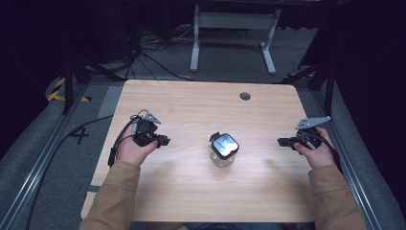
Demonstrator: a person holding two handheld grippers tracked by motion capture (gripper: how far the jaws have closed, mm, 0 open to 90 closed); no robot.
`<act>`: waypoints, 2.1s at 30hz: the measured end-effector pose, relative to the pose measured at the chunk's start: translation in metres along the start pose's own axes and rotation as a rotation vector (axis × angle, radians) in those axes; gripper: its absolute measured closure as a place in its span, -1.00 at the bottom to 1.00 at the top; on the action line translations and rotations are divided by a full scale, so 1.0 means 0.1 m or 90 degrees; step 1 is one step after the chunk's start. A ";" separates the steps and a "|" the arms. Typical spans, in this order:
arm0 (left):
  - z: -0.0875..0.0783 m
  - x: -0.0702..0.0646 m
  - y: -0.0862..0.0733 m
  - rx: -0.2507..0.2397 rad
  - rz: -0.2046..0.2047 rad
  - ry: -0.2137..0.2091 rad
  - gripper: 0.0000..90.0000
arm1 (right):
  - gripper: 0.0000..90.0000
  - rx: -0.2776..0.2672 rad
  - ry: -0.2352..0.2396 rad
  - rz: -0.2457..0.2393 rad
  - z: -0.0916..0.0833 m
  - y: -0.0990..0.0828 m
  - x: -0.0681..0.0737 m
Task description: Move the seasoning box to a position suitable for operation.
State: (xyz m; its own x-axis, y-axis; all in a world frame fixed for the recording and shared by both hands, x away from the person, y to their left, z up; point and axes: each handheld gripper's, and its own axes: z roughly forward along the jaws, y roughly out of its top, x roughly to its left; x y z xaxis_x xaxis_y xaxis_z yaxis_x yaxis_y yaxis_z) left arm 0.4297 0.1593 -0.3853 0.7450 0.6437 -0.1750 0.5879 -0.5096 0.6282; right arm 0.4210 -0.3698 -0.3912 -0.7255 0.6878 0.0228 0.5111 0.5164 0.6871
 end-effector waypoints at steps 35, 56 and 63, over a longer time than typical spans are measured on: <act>0.82 -0.75 0.43 -0.005 0.092 -0.139 1.00 | 1.00 -0.023 -0.002 0.016 -0.11 -0.11 0.07; 0.92 -0.75 0.49 -0.004 0.085 -0.106 1.00 | 1.00 -0.017 0.015 -0.003 -0.03 -0.08 0.19; 0.98 -0.72 0.54 -0.003 0.088 -0.080 1.00 | 1.00 -0.023 0.021 -0.002 -0.05 -0.08 0.22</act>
State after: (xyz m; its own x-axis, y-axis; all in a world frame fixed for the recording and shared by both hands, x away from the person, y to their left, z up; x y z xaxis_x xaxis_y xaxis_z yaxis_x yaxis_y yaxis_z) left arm 0.4388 0.0292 -0.4128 0.8518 0.4920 -0.1798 0.4764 -0.5846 0.6567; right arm 0.3985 -0.3619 -0.3926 -0.7423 0.6686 0.0444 0.4927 0.4996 0.7125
